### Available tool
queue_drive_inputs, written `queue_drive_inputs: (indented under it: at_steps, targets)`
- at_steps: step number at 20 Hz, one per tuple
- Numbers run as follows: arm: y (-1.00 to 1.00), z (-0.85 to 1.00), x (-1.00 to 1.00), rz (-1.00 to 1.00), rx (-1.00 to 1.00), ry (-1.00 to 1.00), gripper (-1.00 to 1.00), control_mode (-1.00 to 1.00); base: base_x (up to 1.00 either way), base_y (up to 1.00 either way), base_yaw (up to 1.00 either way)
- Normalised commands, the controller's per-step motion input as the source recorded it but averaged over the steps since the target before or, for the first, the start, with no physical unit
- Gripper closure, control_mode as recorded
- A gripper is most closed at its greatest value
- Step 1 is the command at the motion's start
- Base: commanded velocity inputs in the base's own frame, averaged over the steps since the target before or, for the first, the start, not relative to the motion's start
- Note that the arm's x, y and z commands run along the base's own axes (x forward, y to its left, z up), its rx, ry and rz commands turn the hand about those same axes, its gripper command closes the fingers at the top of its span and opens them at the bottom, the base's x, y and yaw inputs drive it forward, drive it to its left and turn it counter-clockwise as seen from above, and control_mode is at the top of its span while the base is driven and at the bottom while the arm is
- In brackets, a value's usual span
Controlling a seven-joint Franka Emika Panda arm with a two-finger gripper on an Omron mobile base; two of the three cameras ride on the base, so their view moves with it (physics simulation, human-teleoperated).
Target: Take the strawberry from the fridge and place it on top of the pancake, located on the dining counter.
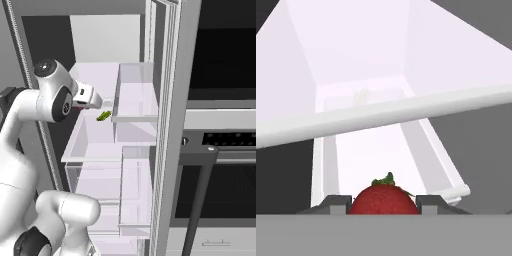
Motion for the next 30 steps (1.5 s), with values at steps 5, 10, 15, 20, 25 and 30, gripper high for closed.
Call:
queue_drive_inputs:
  at_steps: [5, 10, 15, 20, 25, 30]
  targets:
    - [0.0, 0.0, -0.99, 0.0, 0.0, 0.0, 1.0, -1.0, 0.0, 0.0, 0.0]
    - [0.0, -0.01, -0.69, 0.0, 0.0, 0.0, 1.0, -1.0, 0.0, 0.0, 0.0]
    - [0.03, -0.06, -0.19, 0.0, 0.0, 0.01, 1.0, -1.0, 0.0, 0.0, 0.0]
    - [0.0, 0.0, -0.01, 0.0, 0.0, 0.0, 1.0, -1.0, 0.0, 0.0, 0.0]
    - [0.0, 0.0, -0.18, 0.0, 0.0, -0.02, 1.0, 1.0, -0.57, 0.03, 0.0]
    - [0.0, 0.0, 0.0, 0.0, 0.0, 0.0, 1.0, 1.0, -1.0, 0.34, 0.0]
